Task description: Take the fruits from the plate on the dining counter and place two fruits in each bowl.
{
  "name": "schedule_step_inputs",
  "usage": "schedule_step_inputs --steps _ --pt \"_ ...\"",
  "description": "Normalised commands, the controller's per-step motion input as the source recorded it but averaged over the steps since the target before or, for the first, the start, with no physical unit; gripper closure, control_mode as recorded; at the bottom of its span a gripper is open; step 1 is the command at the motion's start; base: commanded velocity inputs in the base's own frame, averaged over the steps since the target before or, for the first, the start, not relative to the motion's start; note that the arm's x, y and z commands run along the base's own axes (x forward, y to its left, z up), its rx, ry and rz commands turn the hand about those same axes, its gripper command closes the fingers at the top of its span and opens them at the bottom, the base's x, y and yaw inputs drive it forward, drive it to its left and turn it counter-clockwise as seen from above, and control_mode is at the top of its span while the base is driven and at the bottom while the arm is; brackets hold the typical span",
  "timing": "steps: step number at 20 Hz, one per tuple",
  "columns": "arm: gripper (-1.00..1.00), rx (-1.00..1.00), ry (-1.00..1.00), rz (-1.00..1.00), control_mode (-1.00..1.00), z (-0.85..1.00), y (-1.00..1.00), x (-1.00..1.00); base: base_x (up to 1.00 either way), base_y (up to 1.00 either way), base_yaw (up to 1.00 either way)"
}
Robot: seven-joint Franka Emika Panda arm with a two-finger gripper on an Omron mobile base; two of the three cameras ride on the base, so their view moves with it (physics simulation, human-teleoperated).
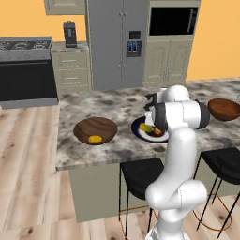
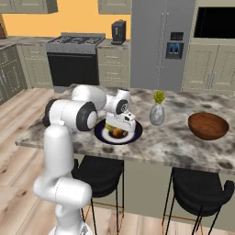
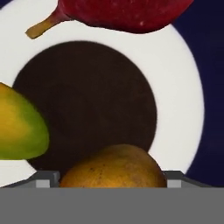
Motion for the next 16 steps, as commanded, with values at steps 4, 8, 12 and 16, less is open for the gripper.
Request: schedule_step_inputs --steps 4,8,12,16 --pt "1.00 0.00 0.00 0.00 -1.00 1.00 0.00 -0.50 0.00 0.00 0.00" --pt "1.00 0.00 0.00 0.06 -1.00 1.00 0.60 -0.62 0.00 0.00 0.00" --pt "1.00 0.00 0.00 0.16 -1.00 0.76 1.00 -0.44 0.00 0.00 0.00" --pt "1.00 0.00 0.02 0.22 -1.00 0.52 1.00 -0.05 0.00 0.00 0.00"
